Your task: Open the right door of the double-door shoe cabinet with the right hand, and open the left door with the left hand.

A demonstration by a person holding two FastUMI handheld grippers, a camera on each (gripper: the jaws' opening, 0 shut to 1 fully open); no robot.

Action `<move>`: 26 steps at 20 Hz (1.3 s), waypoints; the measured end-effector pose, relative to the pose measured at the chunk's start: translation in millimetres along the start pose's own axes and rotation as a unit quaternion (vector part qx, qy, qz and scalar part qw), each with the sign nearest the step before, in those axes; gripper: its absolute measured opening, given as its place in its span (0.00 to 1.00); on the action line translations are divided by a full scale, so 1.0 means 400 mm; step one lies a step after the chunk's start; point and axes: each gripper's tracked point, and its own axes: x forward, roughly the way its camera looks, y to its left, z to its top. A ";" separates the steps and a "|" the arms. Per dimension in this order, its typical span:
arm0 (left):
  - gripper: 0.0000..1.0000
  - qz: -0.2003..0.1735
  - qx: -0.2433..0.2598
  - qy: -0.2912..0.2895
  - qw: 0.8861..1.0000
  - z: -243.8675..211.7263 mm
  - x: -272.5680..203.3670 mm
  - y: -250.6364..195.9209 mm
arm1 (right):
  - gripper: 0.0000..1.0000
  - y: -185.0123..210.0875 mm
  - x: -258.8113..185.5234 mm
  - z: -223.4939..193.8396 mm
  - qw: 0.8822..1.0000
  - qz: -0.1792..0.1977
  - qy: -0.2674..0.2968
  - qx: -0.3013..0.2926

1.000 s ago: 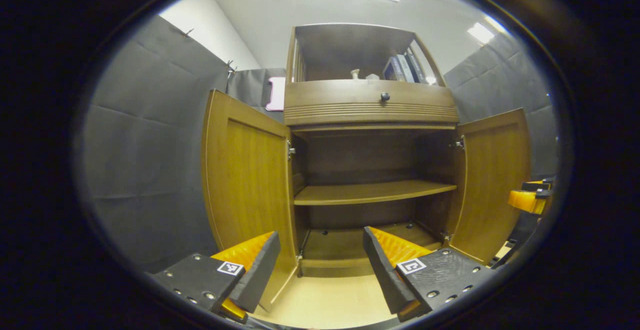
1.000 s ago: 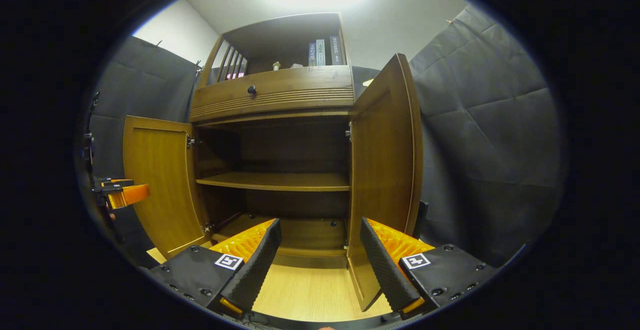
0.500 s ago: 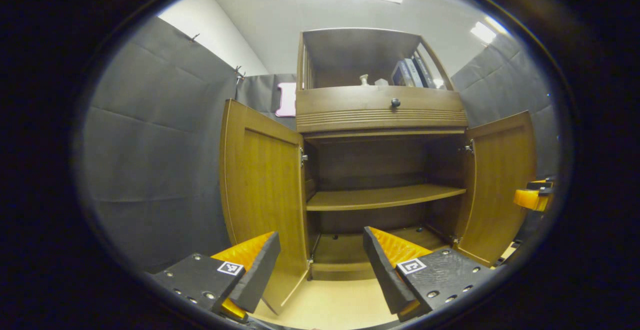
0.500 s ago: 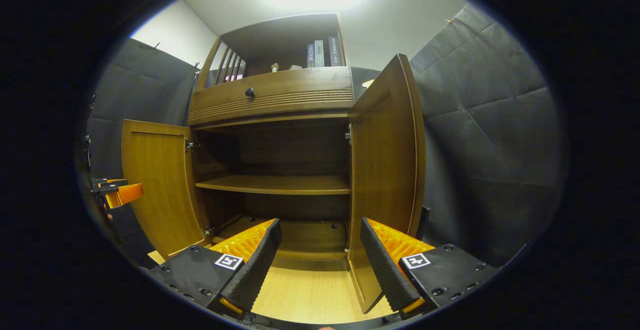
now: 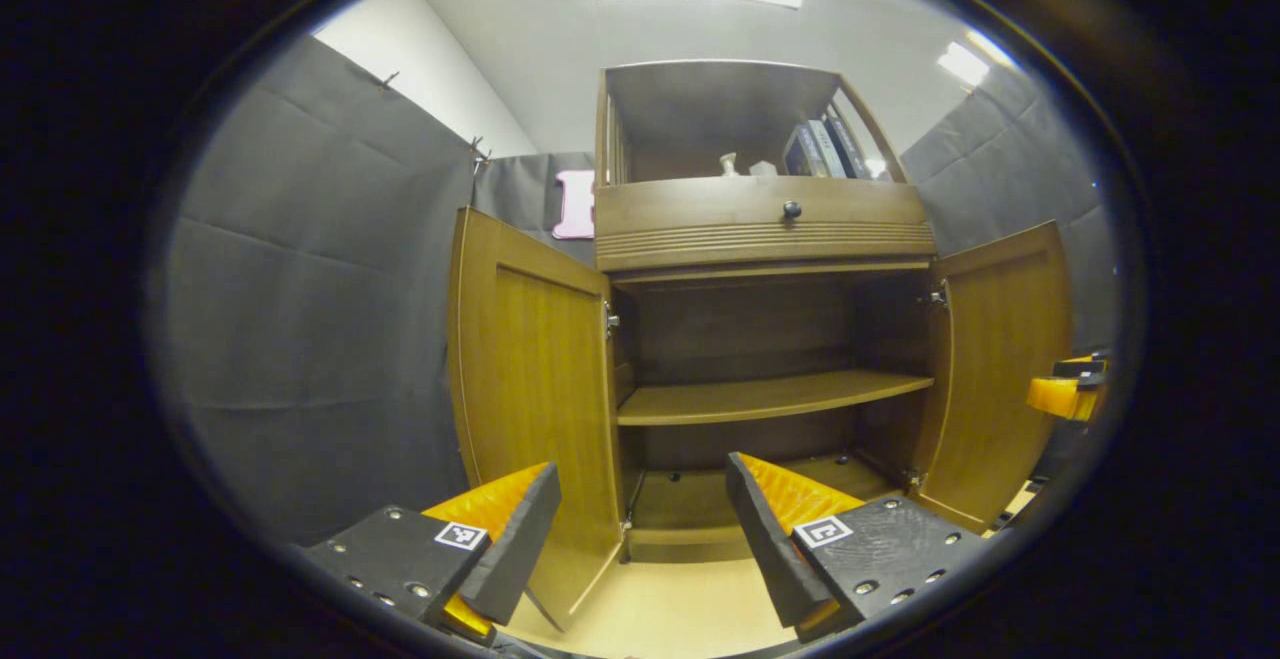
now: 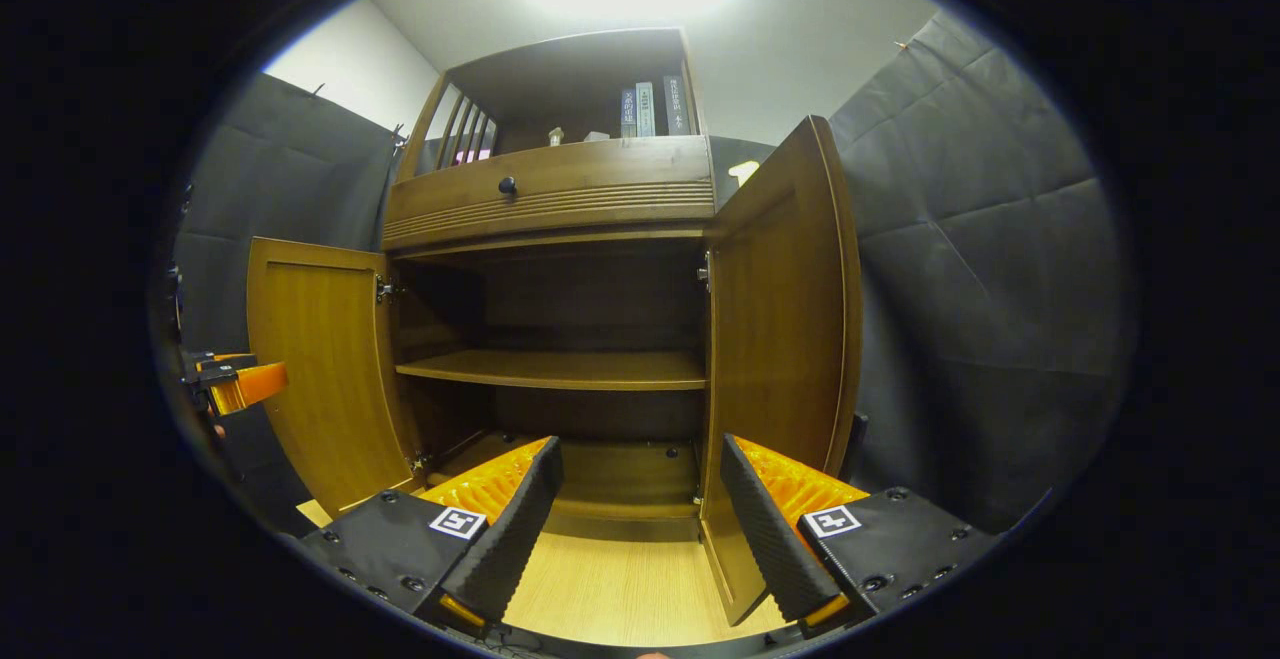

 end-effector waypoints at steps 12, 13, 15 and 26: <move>0.96 0.011 0.009 -0.007 1.000 0.018 -0.014 0.036 | 0.99 -0.022 -0.027 0.026 1.000 -0.017 -0.005 0.002; 0.96 0.011 0.008 -0.006 1.000 0.016 -0.016 0.038 | 0.99 -0.023 -0.030 0.030 1.000 -0.018 -0.005 0.002; 0.96 0.011 0.008 -0.004 1.000 0.016 -0.020 0.041 | 0.96 -0.026 -0.035 0.034 1.000 -0.021 -0.006 0.000; 0.96 0.006 0.015 0.007 1.000 0.011 -0.029 0.045 | 0.96 -0.034 -0.052 0.053 1.000 -0.028 -0.006 -0.001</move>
